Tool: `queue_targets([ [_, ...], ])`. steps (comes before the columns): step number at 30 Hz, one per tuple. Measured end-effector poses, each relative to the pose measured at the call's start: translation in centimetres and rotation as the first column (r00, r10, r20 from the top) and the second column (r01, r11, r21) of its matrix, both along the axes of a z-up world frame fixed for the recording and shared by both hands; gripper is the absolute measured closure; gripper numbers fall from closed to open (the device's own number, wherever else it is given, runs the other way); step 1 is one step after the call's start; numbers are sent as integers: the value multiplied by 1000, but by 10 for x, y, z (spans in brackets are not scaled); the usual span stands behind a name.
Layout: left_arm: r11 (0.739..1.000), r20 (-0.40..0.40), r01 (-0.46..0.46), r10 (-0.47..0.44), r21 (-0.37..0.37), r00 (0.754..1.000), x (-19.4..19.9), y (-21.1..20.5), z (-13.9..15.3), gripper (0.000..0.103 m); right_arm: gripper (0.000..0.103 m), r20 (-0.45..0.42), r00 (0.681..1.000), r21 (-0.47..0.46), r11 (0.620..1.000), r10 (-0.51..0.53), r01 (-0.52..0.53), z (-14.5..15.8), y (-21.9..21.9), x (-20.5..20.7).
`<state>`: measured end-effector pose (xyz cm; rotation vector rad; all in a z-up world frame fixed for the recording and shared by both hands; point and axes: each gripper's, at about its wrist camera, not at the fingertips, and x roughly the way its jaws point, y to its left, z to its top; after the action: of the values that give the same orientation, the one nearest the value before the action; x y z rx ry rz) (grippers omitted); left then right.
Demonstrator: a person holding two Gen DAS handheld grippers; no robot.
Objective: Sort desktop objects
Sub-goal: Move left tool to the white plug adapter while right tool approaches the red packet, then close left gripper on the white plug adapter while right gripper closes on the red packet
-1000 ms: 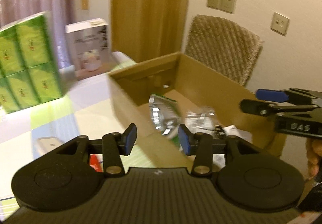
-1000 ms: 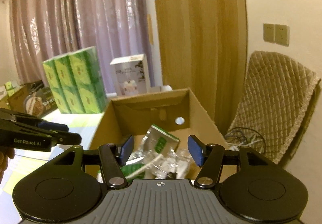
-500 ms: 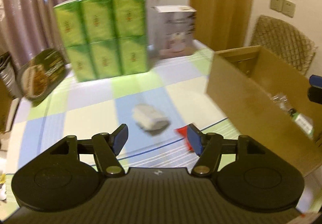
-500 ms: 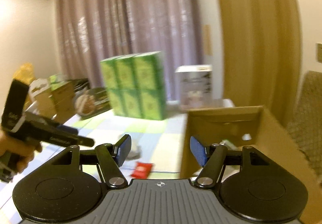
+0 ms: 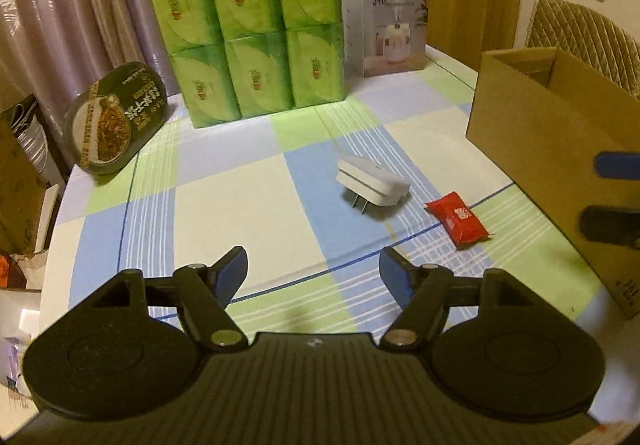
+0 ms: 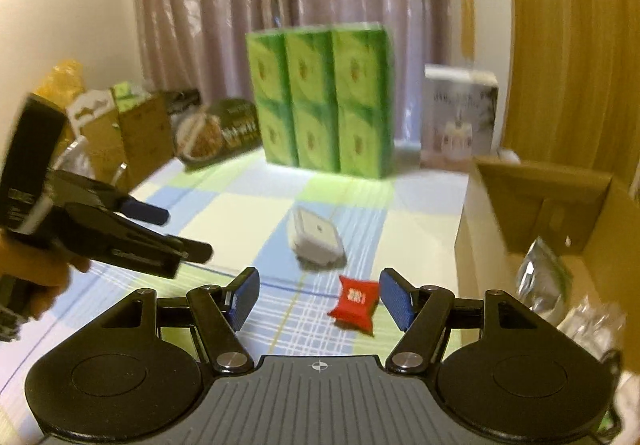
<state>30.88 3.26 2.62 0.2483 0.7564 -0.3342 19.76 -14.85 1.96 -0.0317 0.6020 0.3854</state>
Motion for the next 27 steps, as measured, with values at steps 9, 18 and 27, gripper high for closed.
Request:
queue_targets([
  [9,998,-38,65,-64,6,997,32,-4,-31,30,39,-79,992,-29,995,-95,93,-44,2,50],
  [18,992,4,121,-121,39,993,56,-22,-49,30,40,-97,987,-48,991,-126,122,-73,3,82],
  [27,983,3,169,-170,66,986,74,-42,-64,30,71,-120,986,-58,993,-112,106,-91,3,95],
])
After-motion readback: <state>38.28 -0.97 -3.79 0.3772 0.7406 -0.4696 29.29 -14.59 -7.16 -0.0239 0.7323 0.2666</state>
